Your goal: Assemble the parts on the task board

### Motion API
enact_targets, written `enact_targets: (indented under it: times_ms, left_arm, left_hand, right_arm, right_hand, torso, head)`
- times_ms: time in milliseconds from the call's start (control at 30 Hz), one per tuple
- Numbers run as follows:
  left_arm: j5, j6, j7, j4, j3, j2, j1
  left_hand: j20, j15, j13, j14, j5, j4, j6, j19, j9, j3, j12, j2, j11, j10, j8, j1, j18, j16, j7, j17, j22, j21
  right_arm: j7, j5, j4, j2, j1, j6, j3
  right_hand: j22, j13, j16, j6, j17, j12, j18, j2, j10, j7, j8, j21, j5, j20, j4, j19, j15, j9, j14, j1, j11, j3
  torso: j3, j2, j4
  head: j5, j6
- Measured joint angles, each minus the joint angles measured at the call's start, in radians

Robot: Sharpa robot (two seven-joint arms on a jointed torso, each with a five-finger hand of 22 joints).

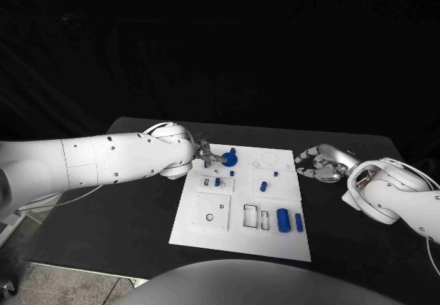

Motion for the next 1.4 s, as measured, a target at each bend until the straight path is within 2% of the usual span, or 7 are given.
enact_targets:
  times_ms: [200,433,667,1033,1367,1400]
  left_arm:
    - [-0.001,0.014,-0.001,-0.005,0.000,0.001,0.005]
    - [-0.002,0.035,-0.001,-0.042,0.001,0.011,0.006]
    - [-0.008,0.048,-0.002,-0.114,0.001,0.034,0.006]
    - [-0.015,0.066,-0.002,-0.197,0.001,0.067,0.006]
    - [-0.016,0.083,-0.001,-0.246,0.000,0.105,-0.001]
    - [-0.016,0.085,-0.001,-0.250,0.000,0.109,-0.002]
  left_hand:
    - [-0.004,0.000,0.001,0.000,0.031,-0.002,0.000,0.004,0.008,-0.011,0.000,0.022,-0.002,0.002,0.000,0.023,0.000,0.000,0.000,0.000,0.003,0.000]
    - [-0.004,0.000,0.001,0.000,0.039,-0.003,0.000,0.004,0.012,-0.016,0.000,0.018,-0.004,0.004,0.000,0.045,0.000,0.000,0.000,0.000,0.005,0.000]
    - [-0.004,0.000,0.001,0.000,0.043,-0.003,-0.006,0.004,0.015,-0.022,0.000,0.018,-0.004,0.004,0.000,0.063,0.000,0.000,-0.002,0.000,0.005,0.000]
    - [-0.004,0.000,0.001,0.000,0.048,-0.003,-0.008,0.004,0.018,-0.027,0.000,0.018,-0.004,0.004,0.000,0.071,0.000,0.000,0.000,0.000,0.005,0.000]
    - [-0.003,0.000,0.000,0.000,0.059,-0.006,-0.015,0.003,0.022,-0.030,0.000,0.017,-0.004,0.004,0.000,0.088,0.000,0.000,0.000,0.000,0.006,-0.004]
    - [-0.004,0.000,0.000,0.000,0.061,-0.006,-0.015,0.003,0.024,-0.030,0.000,0.022,-0.004,0.004,0.000,0.094,0.000,0.000,0.000,0.000,0.006,-0.004]
  right_arm:
    - [0.000,0.000,0.001,-0.001,0.000,0.000,0.000]
    - [0.000,0.001,0.003,-0.004,0.000,0.000,0.000]
    - [0.000,0.001,0.005,-0.006,0.000,0.000,0.000]
    - [0.000,0.002,0.007,-0.009,0.000,0.000,0.000]
    - [-0.001,0.003,0.010,-0.010,0.000,0.000,0.000]
    - [-0.001,0.003,0.010,-0.010,0.000,0.000,0.000]
  right_hand:
    - [0.000,0.000,0.000,0.000,0.001,0.000,0.000,0.000,0.000,0.000,0.000,0.000,0.000,0.000,0.000,0.000,0.000,-0.001,0.000,0.000,0.000,0.000]
    - [0.000,0.000,0.000,0.000,0.001,0.000,0.000,0.000,0.000,0.000,0.000,0.000,0.000,0.000,0.000,0.000,0.000,-0.001,0.000,0.000,0.000,0.000]
    - [0.000,0.000,0.000,0.000,0.001,0.000,0.000,0.000,0.000,0.000,0.000,0.000,0.000,0.000,0.000,0.000,0.000,-0.001,0.000,0.000,0.000,0.000]
    - [0.000,0.000,0.000,0.000,0.000,0.000,0.000,0.000,0.000,0.000,0.000,0.000,0.004,0.000,0.003,0.000,0.000,-0.002,0.000,0.000,0.000,0.003]
    - [-0.001,0.000,0.000,0.000,0.000,0.000,0.000,0.000,0.000,0.000,0.000,0.000,0.012,0.000,0.000,0.000,0.000,-0.004,0.000,0.000,0.000,0.006]
    - [-0.001,0.000,0.000,0.000,0.000,0.000,0.000,0.000,0.000,0.000,0.000,0.000,0.012,0.000,0.002,0.000,0.000,-0.004,0.000,0.000,0.000,0.008]
  torso:
    - [-0.0009,0.000,0.0000]
    - [-0.0012,0.000,0.0002]
    - [-0.0011,0.000,0.0012]
    - [-0.0011,0.000,0.0014]
    - [-0.0012,0.000,0.0026]
    - [-0.0012,0.000,0.0024]
  head:
    - [-0.004,0.000]
    - [-0.007,0.000]
    - [-0.008,0.000]
    - [-0.008,0.000]
    - [-0.006,0.000]
    - [-0.006,0.000]
